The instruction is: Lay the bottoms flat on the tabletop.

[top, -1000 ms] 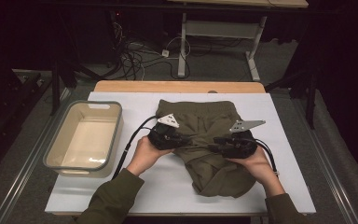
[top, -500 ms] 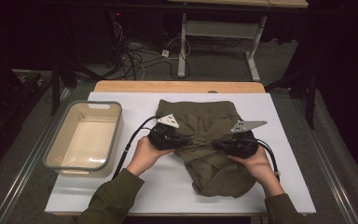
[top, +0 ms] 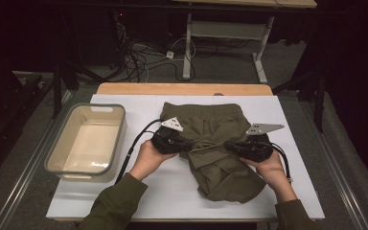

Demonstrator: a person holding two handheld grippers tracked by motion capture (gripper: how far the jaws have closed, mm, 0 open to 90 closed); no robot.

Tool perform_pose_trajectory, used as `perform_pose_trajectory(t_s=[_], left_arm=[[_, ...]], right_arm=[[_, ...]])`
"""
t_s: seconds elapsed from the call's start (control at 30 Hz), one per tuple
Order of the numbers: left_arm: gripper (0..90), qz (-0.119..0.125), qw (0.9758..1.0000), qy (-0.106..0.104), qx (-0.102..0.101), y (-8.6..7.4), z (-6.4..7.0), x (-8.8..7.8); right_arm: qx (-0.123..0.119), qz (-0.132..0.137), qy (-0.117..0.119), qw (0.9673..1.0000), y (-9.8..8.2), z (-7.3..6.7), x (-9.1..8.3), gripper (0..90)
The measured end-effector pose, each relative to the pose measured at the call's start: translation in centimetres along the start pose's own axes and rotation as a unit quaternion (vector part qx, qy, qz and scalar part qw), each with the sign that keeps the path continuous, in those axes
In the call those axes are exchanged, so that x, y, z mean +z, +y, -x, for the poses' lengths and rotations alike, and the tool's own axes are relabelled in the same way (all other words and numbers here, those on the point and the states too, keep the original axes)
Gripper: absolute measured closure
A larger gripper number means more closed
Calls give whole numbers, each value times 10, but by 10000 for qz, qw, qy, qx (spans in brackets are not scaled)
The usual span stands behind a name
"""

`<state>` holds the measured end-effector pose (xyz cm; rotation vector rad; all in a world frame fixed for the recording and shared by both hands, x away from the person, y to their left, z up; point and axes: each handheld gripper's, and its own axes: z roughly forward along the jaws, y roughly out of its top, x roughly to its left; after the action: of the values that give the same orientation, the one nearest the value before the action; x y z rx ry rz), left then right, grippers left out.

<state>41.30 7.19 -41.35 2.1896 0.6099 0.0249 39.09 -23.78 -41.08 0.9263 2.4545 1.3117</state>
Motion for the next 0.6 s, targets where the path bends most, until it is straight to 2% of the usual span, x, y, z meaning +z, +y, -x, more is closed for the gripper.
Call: perform_pose_trajectory(t_s=[0.33, 0.6], left_arm=[[868, -95, 9999, 96, -83, -7, -3, -2], [868, -41, 9994, 272, -216, -29, -5, -18]], right_arm=[[129, 52, -63, 9999, -8, 8, -7, 877], [148, 71, -116, 9998, -10, 9, -9, 877]])
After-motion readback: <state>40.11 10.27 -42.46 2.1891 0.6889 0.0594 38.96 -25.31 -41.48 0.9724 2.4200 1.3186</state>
